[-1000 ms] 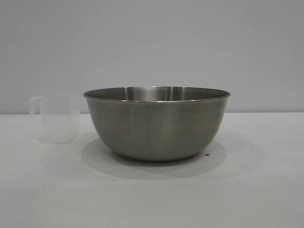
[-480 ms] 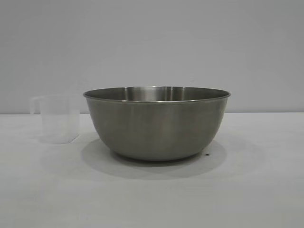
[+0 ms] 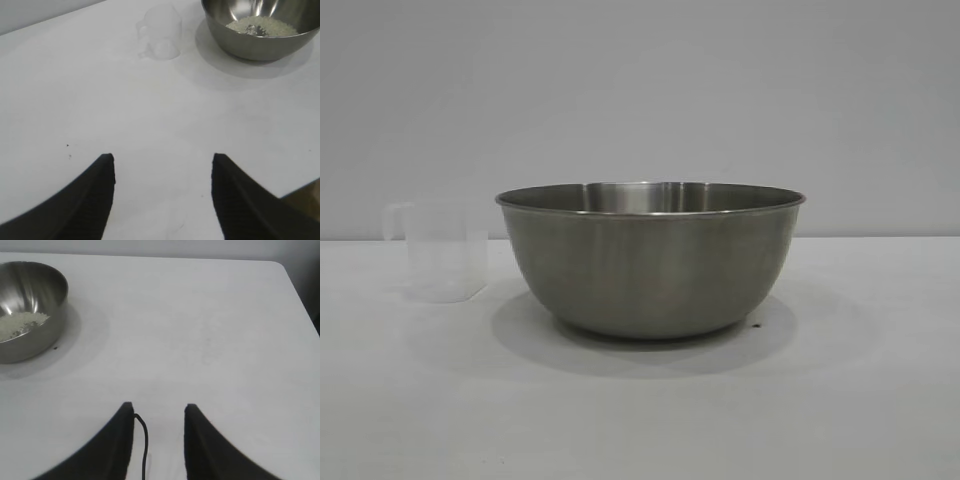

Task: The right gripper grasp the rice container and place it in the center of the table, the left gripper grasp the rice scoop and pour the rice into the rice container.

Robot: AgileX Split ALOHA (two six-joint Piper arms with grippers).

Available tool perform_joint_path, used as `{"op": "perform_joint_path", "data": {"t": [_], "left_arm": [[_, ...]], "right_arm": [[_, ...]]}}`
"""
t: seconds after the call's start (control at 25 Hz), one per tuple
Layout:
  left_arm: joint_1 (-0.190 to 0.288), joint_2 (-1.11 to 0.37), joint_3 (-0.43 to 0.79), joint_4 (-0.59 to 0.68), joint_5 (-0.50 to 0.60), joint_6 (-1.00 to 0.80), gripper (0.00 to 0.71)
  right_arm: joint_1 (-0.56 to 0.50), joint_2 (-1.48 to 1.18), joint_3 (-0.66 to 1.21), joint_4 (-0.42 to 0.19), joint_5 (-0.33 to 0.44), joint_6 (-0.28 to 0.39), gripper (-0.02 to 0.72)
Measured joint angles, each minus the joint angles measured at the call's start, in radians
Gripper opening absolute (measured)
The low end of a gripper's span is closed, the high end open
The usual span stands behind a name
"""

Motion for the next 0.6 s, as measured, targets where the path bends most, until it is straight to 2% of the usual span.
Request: {"op": "perform_joint_path", "data": {"t": [0.08,0.16,0.44,0.6], "left_arm": [[0.012,0.0,0.0,-0.002,0.0,0.0,0.369],[0.05,0.0,0.0,-0.002,0.0,0.0,0.369],[0.262,0.0,0.0,-0.002,0.0,0.002,0.369],[0.34,0.0,0.0,-0.002,0.0,0.002,0.369]], "right_arm": [[0.0,0.0,0.0,0.0,0.0,0.0,0.232],[0.0,0.0,0.0,0.0,0.0,0.0,0.232],[0.0,0.0,0.0,0.0,0.0,0.0,0.232],[0.0,0.0,0.0,0.0,0.0,0.0,0.232]]}}
